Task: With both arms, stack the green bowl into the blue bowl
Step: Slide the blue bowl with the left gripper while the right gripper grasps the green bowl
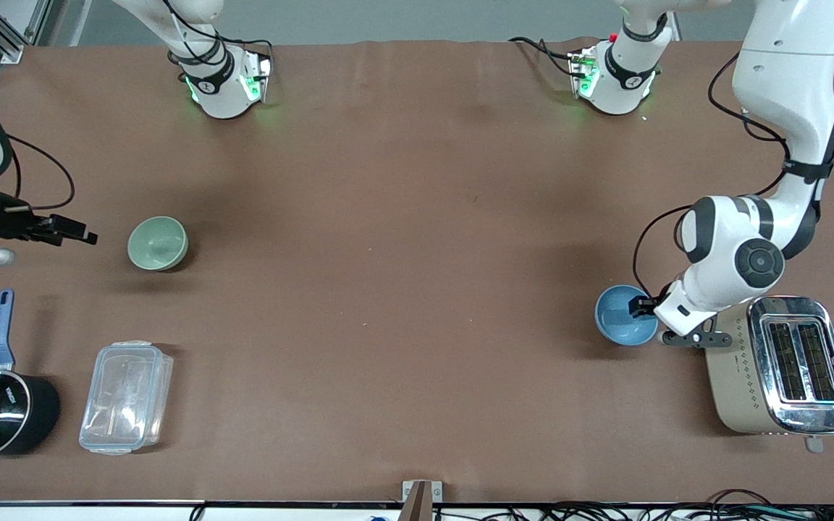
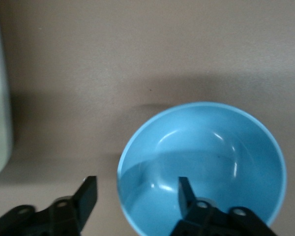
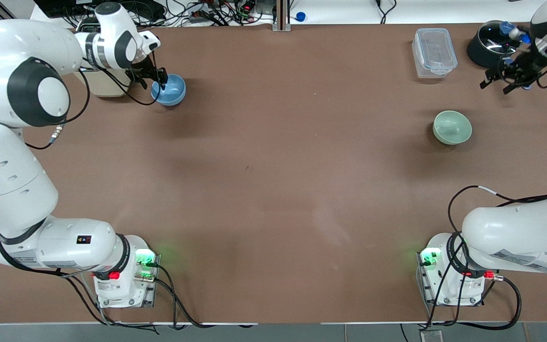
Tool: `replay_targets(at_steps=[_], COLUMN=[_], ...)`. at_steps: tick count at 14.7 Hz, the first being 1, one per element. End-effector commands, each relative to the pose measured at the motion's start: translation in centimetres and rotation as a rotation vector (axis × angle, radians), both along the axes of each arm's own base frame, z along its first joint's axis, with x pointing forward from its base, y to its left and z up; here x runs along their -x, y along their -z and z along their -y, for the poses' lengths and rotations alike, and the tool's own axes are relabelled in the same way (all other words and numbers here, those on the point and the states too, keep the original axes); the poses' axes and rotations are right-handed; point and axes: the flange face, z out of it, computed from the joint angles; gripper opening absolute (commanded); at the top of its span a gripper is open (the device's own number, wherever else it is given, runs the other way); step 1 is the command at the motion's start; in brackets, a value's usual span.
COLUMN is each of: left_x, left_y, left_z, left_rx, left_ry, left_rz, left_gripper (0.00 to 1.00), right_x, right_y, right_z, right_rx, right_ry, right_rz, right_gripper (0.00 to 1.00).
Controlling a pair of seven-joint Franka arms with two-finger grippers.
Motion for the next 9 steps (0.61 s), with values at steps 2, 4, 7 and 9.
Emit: replay_targets(at_steps=[2,4,7,9], left_x=[-0.3,-0.3,-0.5,-0.9], left_y=[0.8,1.0,0.5,-0.9], left_z=[0.0,-0.1,0.9,2.2], left_rx=[-0.008,-0.007,-0.003,0.012], left_ry=[0.011,0.011,0.018,0.027], left_rz=[0.01,0.008,0.013,0.029], left_gripper=[0.49,0.27,0.0,0.0], right_x=[0.3,1.4,2.3,2.6], right_y=[4.9,7.3,10.3,11.5], right_z=[-0.2,-0.5,-0.7,-0.7], right_rx=[-0.027,0.003,0.006,-0.006], right_ry=[0.004,-0.004,-0.007,-0.005], right_rz=[-0.012,0.005,-0.019,-0.036], right_gripper=[0.99,0.98,0.97,0.96])
